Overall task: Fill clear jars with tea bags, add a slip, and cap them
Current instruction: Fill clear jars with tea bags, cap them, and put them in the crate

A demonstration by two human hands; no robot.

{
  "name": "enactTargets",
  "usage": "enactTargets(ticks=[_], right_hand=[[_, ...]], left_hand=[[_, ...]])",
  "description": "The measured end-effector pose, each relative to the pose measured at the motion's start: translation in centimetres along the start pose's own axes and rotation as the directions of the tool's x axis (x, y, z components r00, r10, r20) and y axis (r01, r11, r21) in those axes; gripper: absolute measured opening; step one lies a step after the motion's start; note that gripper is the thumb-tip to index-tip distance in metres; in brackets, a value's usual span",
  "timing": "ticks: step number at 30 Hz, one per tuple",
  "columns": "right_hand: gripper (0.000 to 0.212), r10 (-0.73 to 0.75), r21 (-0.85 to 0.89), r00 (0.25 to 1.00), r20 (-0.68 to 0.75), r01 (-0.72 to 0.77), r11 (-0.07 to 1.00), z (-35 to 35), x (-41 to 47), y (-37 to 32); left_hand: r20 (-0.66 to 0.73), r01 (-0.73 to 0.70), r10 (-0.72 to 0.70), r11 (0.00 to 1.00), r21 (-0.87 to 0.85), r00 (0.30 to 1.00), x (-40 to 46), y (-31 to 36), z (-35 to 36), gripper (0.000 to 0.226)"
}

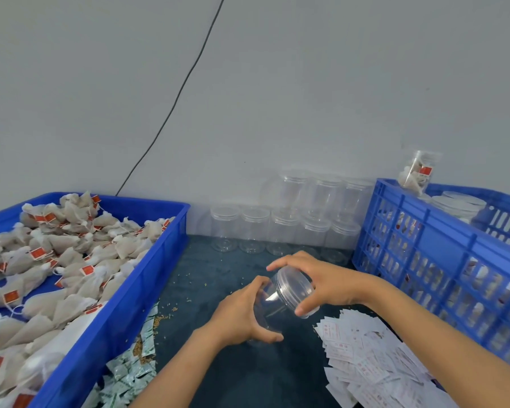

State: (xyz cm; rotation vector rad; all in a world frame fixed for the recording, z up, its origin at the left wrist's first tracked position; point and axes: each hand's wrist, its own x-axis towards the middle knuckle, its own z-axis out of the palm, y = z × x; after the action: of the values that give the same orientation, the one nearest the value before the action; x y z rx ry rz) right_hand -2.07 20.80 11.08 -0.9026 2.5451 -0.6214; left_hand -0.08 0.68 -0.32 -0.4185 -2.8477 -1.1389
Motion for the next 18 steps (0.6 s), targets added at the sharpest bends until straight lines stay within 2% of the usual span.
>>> enactTargets(ticks=[1,3,6,7,10,12,14,16,18], right_hand=[[0.083,-0.034,0.018,0.999,0.031,0.034,0.999,-0.2,-0.1,0.2],[0.093,0.012,0.053,0.998,0.054,-0.014,0.998,0.2,0.1,0.2],[0.088,0.191,0.065,0.981,-0.011,-0.19,0.98,1.2,0.9,0.2],[0.083,0.203,0.048,0.979,-0.025,-0.201,0.978,1.0,1.0,0.2],[0.08,0.027,-0.154,0.999,-0.019,-0.03,0.988,0.0,0.5,0.1],[0.085,-0.114,-0.362,0.993,-0.033,0.095,0.927,-0.7,0.4,0.0],[0.085,-0.21,-0.442,0.975,-0.078,0.155,0.883,-1.2,0.5,0.2],[0.083,-0.223,-0.339,0.954,-0.201,0.146,0.93,-1.2,0.8,0.9],[0.08,-0.136,-0.161,0.915,-0.38,0.08,0.984,-0.1,1.1,2.4]], left_hand=[[0.0,0.002,-0.002,1.0,-0.002,1.0,0.0,0.0,0.0,0.09],[-0.005,0.002,-0.002,1.0,-0.004,1.0,0.0,-0.1,0.1,0.088],[-0.001,0.0,0.0,1.0,0.0,1.0,0.1,-0.1,0.2,0.087],[0.0,0.0,0.0,1.0,0.001,1.0,0.1,-0.2,0.2,0.087],[0.01,0.008,-0.008,1.0,-0.028,1.0,0.2,-0.4,0.2,0.086],[0.031,0.027,-0.025,0.997,-0.074,0.999,0.3,-0.7,0.0,0.083],[0.048,0.045,-0.038,0.989,-0.139,0.998,0.3,-1.2,-0.2,0.082],[0.045,0.062,-0.054,0.972,-0.225,0.998,0.0,-1.8,-0.2,0.084],[0.018,0.071,-0.069,0.945,-0.321,0.997,-0.5,-2.5,0.2,0.083]])
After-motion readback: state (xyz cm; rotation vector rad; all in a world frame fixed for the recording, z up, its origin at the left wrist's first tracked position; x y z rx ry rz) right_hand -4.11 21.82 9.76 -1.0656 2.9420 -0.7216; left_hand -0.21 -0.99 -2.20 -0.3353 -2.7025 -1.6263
